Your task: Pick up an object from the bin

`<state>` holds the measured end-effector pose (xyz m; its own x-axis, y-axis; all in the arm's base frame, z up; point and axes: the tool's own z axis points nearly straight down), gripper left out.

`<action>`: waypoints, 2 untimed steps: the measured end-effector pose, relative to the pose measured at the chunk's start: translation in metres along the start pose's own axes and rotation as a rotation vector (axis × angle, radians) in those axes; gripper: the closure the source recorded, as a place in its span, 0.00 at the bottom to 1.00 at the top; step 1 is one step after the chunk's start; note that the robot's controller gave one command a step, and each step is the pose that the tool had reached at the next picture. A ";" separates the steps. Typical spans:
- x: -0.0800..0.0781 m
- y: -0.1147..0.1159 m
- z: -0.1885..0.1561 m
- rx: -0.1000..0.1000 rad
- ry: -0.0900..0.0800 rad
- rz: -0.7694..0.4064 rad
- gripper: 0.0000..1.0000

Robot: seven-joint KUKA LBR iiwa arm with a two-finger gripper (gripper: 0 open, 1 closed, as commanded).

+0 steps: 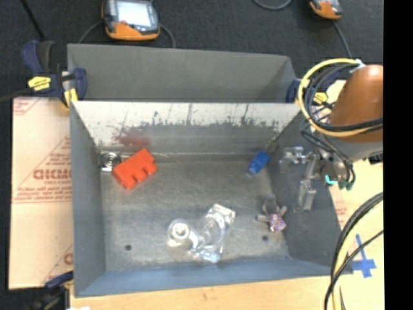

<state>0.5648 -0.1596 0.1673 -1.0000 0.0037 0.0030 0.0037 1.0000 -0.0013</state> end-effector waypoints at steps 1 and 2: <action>0.007 0.000 0.101 -0.004 0.000 0.076 0.00; 0.004 -0.002 0.096 0.001 -0.008 0.072 1.00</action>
Offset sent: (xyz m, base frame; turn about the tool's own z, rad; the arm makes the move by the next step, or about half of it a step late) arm -0.0060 -0.0010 -0.0973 0.0779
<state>0.5600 -0.1613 0.0711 -0.9971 0.0756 -0.0046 0.0756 0.9971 -0.0020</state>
